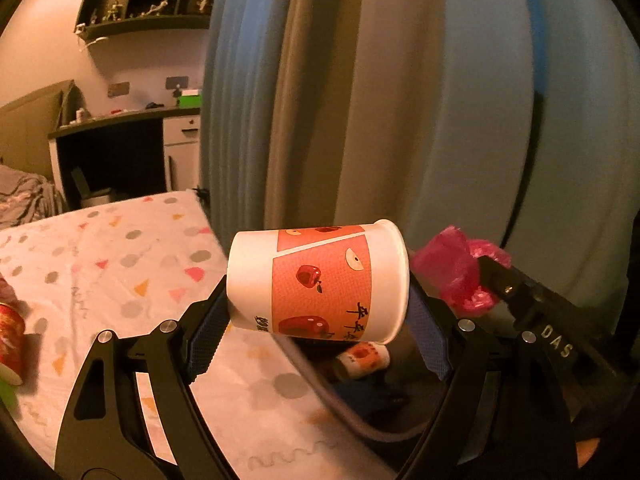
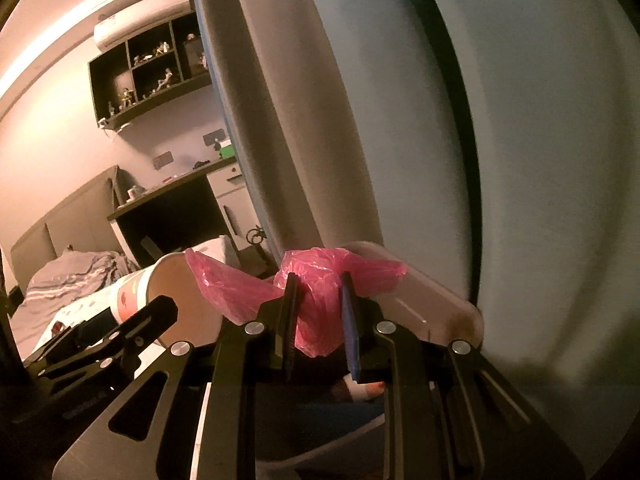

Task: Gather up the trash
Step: 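Carry the paper cup and pink tissue over the brown bin, then open both grippers to drop the cup and tissue into the bin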

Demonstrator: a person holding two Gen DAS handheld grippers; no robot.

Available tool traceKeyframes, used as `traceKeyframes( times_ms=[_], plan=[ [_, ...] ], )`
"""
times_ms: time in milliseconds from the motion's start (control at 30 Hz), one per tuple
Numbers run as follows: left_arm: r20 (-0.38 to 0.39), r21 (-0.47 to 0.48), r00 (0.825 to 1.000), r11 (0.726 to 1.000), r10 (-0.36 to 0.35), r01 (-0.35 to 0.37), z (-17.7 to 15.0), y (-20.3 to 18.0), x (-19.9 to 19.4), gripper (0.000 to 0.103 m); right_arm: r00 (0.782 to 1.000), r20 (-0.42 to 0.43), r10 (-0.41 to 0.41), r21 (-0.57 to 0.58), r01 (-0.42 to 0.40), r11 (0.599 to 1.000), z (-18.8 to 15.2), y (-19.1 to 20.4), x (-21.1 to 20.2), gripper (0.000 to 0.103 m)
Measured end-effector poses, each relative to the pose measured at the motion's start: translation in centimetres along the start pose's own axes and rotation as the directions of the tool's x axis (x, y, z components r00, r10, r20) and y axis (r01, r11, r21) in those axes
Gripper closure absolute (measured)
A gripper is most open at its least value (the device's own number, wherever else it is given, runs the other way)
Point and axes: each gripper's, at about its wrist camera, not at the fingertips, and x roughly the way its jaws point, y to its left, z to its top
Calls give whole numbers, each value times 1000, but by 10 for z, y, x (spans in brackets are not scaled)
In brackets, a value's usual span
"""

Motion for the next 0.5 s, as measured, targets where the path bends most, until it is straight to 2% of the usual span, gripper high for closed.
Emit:
traceKeyframes(
  times_ms=[500],
  plan=[
    [-40, 12, 999, 1000, -27, 27, -9, -14, 34, 23, 998, -54, -27, -13, 26, 1000, -2, -9, 33, 81]
  ],
)
